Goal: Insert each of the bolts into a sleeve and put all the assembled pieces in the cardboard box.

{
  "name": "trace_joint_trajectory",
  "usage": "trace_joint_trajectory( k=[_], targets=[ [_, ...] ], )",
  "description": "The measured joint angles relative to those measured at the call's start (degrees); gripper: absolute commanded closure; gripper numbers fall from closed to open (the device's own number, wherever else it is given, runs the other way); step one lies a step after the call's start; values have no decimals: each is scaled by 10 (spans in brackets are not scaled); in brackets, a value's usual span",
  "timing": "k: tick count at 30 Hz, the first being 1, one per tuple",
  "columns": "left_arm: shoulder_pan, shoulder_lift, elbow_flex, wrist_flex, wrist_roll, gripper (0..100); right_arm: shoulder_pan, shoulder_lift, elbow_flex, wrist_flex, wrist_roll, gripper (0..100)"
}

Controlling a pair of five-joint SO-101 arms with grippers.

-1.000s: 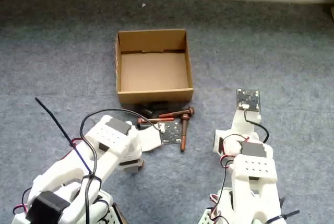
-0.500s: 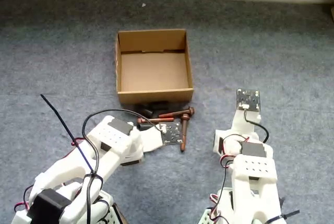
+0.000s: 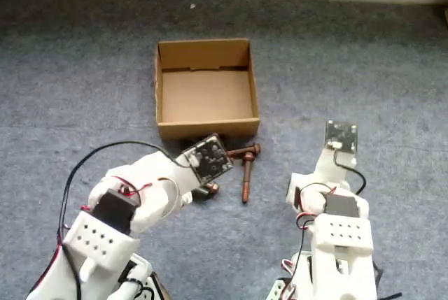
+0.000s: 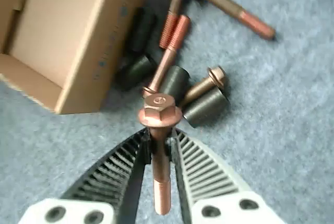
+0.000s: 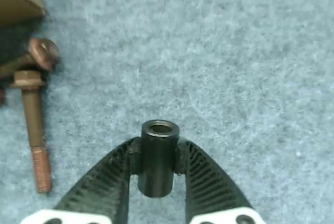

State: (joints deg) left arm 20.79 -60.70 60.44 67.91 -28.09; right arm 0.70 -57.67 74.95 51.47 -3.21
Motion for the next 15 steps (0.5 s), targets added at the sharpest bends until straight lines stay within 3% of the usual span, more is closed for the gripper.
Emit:
trace_joint_trajectory(
  k=[7, 15],
  targets=[
    [-61, -187, 0, 9, 80, 995, -52, -160, 0, 0, -6, 994],
    [-76, -287, 0, -14, 154, 995, -188, -295, 0, 0, -6, 994]
  ],
)
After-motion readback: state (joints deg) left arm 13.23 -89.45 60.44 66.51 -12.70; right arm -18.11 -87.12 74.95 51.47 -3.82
